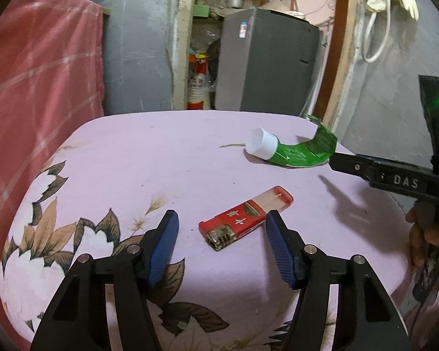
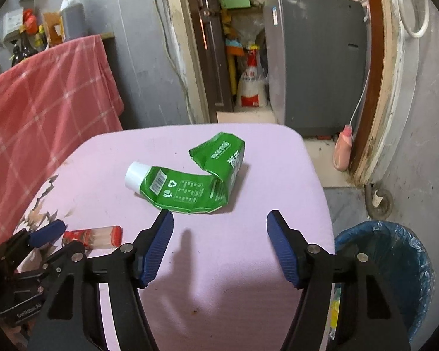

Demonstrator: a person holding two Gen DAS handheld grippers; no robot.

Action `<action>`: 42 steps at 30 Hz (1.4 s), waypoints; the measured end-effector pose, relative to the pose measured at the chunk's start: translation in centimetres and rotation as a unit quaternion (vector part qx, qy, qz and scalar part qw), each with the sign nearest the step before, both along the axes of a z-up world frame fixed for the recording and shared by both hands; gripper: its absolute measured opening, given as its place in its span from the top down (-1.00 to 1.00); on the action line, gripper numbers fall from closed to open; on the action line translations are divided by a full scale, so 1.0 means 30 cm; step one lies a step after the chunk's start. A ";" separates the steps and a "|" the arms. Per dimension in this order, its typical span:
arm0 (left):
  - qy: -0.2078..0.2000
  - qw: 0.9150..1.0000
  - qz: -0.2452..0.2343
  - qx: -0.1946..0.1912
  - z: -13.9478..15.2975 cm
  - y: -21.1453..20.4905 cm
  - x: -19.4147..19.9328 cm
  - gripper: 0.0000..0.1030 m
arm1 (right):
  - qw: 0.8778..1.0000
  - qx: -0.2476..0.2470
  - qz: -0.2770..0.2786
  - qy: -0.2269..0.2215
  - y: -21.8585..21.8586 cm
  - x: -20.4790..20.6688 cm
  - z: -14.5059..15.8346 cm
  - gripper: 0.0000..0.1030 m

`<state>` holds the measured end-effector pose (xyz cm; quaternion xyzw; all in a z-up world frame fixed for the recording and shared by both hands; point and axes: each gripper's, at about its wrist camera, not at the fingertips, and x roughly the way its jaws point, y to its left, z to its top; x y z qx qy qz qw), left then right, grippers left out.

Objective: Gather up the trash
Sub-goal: 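Grasp the red lighter with the left gripper while the right grasps the green tube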

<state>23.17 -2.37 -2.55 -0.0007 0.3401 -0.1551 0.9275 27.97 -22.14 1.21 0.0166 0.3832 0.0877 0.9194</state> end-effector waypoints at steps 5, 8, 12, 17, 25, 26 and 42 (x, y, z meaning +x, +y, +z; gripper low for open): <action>0.018 0.999 -0.026 -0.003 -0.002 -0.002 0.032 -0.09 | 1.000 -0.002 0.001 0.014 -0.008 0.022 0.003 -0.08; 0.028 0.999 -0.037 -0.007 0.000 -0.006 0.042 0.06 | 1.000 0.000 0.003 0.019 -0.009 0.031 0.001 0.01; 0.025 0.998 -0.048 0.011 0.001 -0.024 0.033 0.20 | 1.000 0.001 0.005 0.024 -0.011 0.046 0.003 0.11; 0.032 0.999 -0.035 -0.004 0.002 -0.018 0.036 0.39 | 0.999 0.003 0.005 0.036 -0.013 0.085 0.002 0.16; 0.022 0.999 -0.022 0.018 0.007 -0.049 0.021 0.49 | 0.998 0.013 0.009 0.055 -0.006 0.135 -0.014 0.38; 0.022 0.999 -0.022 0.018 0.008 -0.053 0.022 0.52 | 0.998 0.015 0.009 0.056 -0.003 0.137 -0.014 0.49; 0.039 0.998 -0.044 0.011 0.018 -0.123 0.025 0.41 | 0.998 0.027 -0.041 -0.040 -0.118 -0.048 0.040 0.90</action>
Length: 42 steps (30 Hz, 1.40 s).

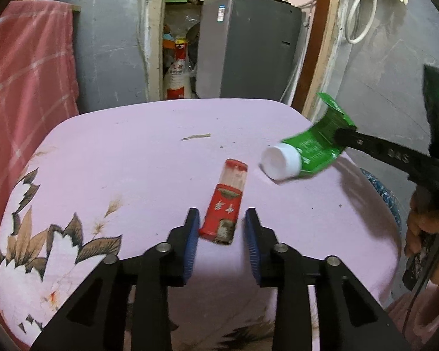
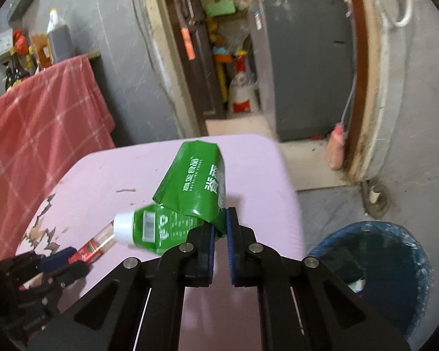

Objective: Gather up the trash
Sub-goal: 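Grasp the red lighter with the left gripper while the right grasps the green tube, then carry lighter and green tube over the blue bin and open both grippers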

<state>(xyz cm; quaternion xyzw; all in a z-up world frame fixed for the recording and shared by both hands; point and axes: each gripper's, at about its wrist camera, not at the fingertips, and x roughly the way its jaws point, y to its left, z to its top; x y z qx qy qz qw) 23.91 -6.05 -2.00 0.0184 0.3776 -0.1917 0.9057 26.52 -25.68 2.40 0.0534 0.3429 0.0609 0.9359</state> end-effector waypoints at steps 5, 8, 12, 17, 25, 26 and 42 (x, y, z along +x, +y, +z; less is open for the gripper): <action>0.005 1.000 -0.002 0.025 0.006 -0.053 0.028 0.40 | 1.000 0.011 -0.016 -0.013 -0.057 -0.049 -0.018 0.90; 0.007 0.999 -0.008 0.040 -0.001 -0.080 0.029 0.62 | 0.999 0.033 -0.014 -0.015 -0.088 -0.068 -0.035 0.90; 0.010 0.999 -0.010 0.030 -0.004 -0.093 0.016 0.63 | 0.997 0.069 -0.011 -0.025 -0.125 -0.091 -0.056 0.90; -0.004 1.000 0.006 -0.013 -0.011 -0.088 -0.034 0.63 | 0.996 0.065 -0.022 -0.051 -0.145 -0.143 -0.043 0.91; -0.044 0.997 0.024 -0.063 0.009 -0.155 -0.125 0.63 | 0.994 0.013 -0.035 -0.101 -0.165 -0.240 0.048 0.91; -0.048 0.997 0.019 -0.065 0.012 -0.171 -0.134 0.63 | 0.994 0.009 -0.037 -0.104 -0.174 -0.252 0.052 0.91; -0.046 0.990 -0.040 -0.127 0.047 -0.449 -0.229 0.63 | 0.982 -0.039 -0.144 -0.119 -0.437 -0.415 0.088 0.91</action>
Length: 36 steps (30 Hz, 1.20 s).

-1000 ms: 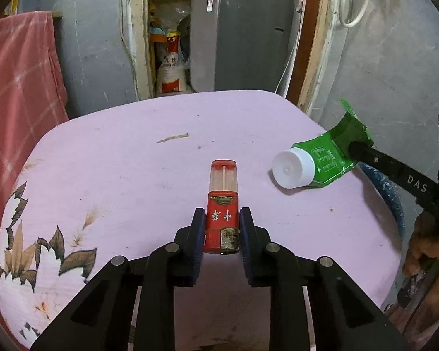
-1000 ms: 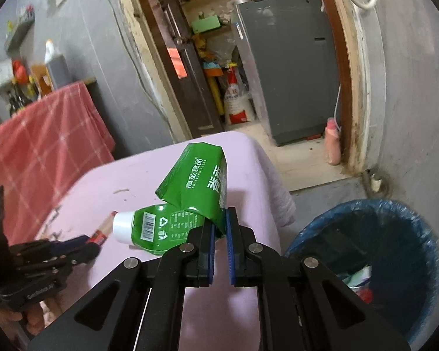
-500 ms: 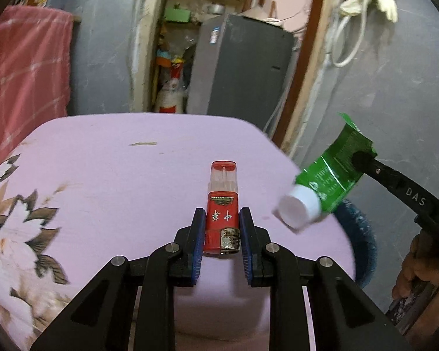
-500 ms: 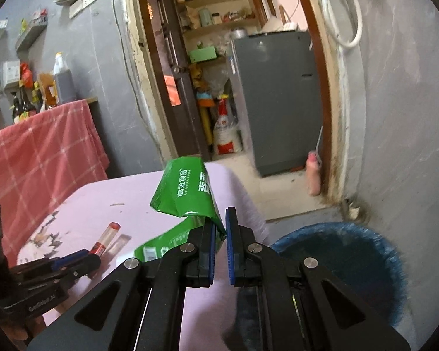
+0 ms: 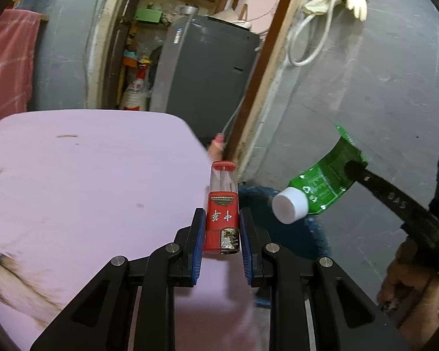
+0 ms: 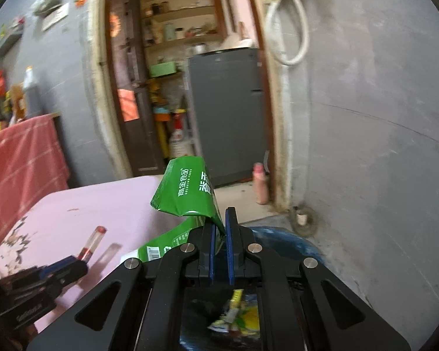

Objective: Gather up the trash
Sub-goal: 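Carry lighter and green tube over the blue bin and open both grippers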

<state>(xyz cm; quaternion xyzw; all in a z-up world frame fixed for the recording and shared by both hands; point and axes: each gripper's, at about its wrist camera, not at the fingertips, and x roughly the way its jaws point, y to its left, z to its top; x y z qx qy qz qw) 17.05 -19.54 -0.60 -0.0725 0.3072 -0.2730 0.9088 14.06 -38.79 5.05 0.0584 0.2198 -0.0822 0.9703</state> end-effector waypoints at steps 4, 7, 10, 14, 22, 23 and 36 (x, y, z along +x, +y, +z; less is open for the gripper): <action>-0.009 1.000 -0.014 -0.002 0.008 -0.082 -0.025 0.63 | 1.000 -0.003 -0.023 0.013 -0.067 -0.013 -0.025 0.91; -0.010 1.000 -0.022 0.002 0.004 -0.131 -0.027 0.63 | 0.999 -0.002 -0.034 0.021 -0.104 -0.023 -0.041 0.91; -0.004 0.999 -0.033 0.008 -0.004 -0.179 -0.023 0.63 | 0.999 0.002 -0.043 0.031 -0.141 -0.034 -0.063 0.91; -0.005 0.999 -0.045 0.020 -0.008 -0.217 -0.002 0.63 | 0.997 0.010 -0.050 0.049 -0.182 -0.045 -0.094 0.90; 0.023 0.996 -0.058 0.056 -0.067 -0.308 0.031 0.63 | 0.995 0.030 -0.054 0.082 -0.234 -0.038 -0.142 0.87; 0.028 0.996 -0.057 0.062 -0.077 -0.320 0.032 0.63 | 0.994 0.032 -0.055 0.086 -0.244 -0.040 -0.148 0.85; 0.029 0.997 -0.053 0.055 -0.087 -0.307 0.037 0.62 | 0.987 0.068 -0.046 0.140 -0.259 -0.025 -0.186 0.52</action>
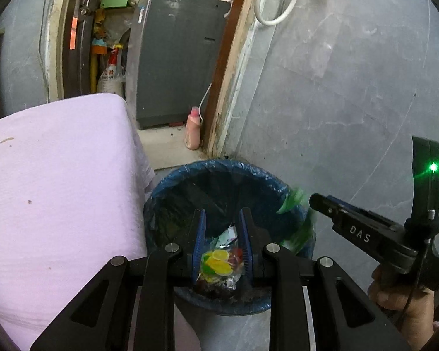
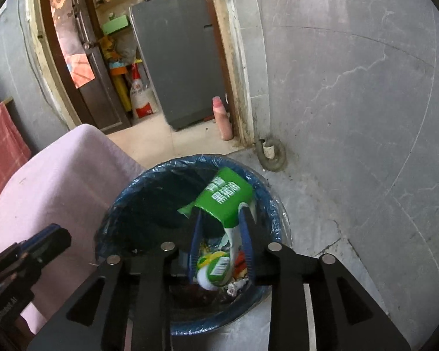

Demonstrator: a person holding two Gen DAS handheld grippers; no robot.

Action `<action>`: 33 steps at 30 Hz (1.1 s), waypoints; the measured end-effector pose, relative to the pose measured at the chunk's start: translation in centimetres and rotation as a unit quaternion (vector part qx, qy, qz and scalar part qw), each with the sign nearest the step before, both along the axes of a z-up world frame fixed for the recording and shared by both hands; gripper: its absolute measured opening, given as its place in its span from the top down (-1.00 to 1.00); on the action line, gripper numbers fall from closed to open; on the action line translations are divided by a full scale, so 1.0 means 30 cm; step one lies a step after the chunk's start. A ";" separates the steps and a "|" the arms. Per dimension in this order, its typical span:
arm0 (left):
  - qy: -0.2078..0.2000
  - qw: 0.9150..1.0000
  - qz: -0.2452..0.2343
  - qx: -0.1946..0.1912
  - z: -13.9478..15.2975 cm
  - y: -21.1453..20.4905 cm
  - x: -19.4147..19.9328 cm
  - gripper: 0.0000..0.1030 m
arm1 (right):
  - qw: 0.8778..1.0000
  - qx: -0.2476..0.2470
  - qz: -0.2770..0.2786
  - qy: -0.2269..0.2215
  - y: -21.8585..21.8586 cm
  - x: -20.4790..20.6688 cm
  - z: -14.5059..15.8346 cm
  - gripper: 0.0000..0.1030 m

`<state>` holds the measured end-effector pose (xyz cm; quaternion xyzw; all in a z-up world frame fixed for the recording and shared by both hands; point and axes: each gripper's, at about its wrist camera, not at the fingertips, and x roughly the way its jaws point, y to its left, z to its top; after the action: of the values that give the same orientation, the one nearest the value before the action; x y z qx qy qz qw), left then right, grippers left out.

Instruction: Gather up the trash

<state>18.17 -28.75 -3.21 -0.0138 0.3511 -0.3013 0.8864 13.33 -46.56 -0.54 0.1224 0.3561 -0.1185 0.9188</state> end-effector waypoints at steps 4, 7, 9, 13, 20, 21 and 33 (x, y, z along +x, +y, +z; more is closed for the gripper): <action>-0.007 1.000 0.008 -0.013 0.033 0.042 -0.011 0.50 | 1.000 0.003 0.003 -0.010 0.002 -0.010 0.009 0.48; -0.019 0.999 0.019 -0.026 0.060 0.076 -0.024 0.42 | 1.000 0.010 0.005 -0.028 0.011 -0.019 0.025 0.46; -0.029 0.999 0.025 -0.030 0.080 0.097 -0.030 0.37 | 0.999 0.006 0.009 -0.051 0.027 -0.031 0.047 0.37; -0.047 0.997 0.041 -0.038 0.114 0.144 -0.040 0.21 | 0.995 -0.010 0.011 -0.095 0.070 -0.073 0.090 0.04; -0.069 0.994 0.067 -0.042 0.168 0.218 -0.063 -0.10 | 0.986 -0.025 0.014 -0.163 0.139 -0.139 0.160 -0.44; -0.073 0.994 0.071 -0.042 0.175 0.229 -0.066 -0.12 | 0.984 -0.029 0.016 -0.172 0.149 -0.148 0.168 -0.47; -0.116 0.984 0.131 -0.020 0.204 0.353 -0.120 -0.82 | 0.973 -0.057 0.032 -0.223 0.246 -0.185 0.228 -1.00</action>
<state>14.55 -18.16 2.92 -0.0426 0.2352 -0.1896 0.9523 7.79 -39.19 6.29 0.0820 0.1388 -0.0783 0.9838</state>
